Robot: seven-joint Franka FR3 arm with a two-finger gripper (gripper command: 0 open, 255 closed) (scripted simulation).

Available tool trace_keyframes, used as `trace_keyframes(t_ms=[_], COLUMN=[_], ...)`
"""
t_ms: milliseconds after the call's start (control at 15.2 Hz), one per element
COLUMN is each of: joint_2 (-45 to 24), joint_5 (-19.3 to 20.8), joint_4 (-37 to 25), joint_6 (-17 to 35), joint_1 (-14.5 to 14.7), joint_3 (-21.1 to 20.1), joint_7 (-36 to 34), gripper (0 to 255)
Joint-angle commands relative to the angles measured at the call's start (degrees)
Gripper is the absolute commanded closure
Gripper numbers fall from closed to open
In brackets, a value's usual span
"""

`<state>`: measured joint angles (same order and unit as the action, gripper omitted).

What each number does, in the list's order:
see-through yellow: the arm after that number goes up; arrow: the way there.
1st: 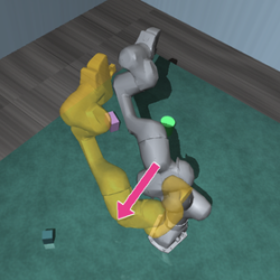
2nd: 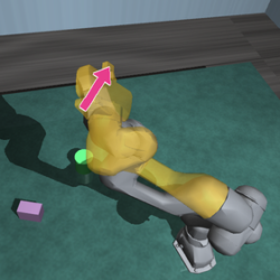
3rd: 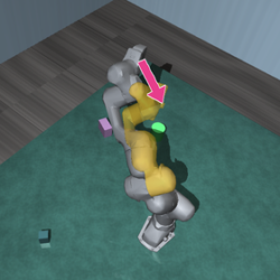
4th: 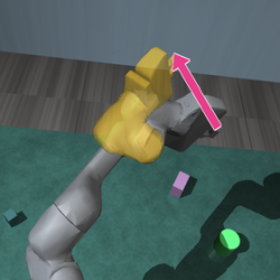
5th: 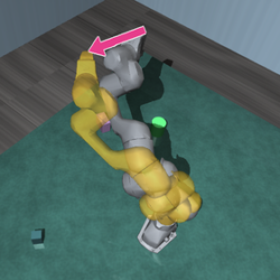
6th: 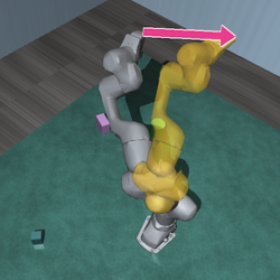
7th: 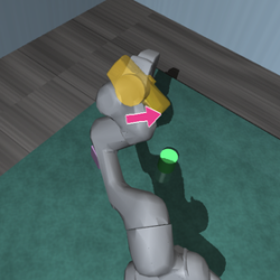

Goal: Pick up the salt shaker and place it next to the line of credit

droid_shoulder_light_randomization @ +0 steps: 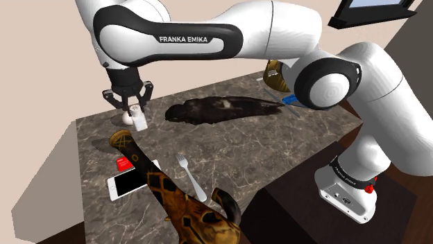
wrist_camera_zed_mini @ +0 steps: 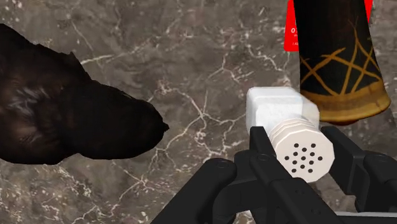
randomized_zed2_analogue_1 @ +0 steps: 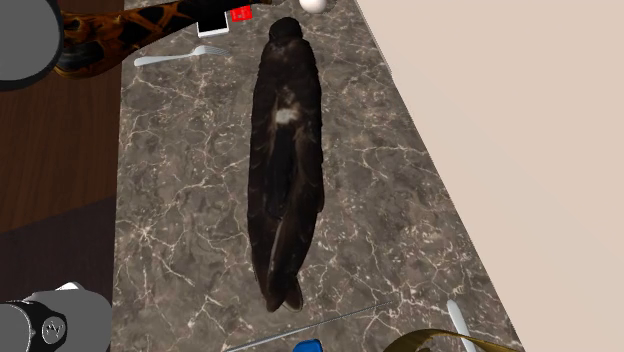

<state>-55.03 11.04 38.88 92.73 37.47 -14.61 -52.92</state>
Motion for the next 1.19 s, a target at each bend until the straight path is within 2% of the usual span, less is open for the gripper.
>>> trace_keyframes(t_ms=[0, 594, 1122], joint_2=[-1.0, 0.6, 0.6], joint_5=[0.1, 0.3, 0.3], joint_4=[-0.1, 10.2, 10.2], joint_6=[0.9, 9.4, 9.4], joint_1=[0.5, -0.9, -0.9], joint_3=[0.1, -0.1, -0.1], joint_7=[-0.5, -1.2, -1.2], gripper=[255, 255, 255])
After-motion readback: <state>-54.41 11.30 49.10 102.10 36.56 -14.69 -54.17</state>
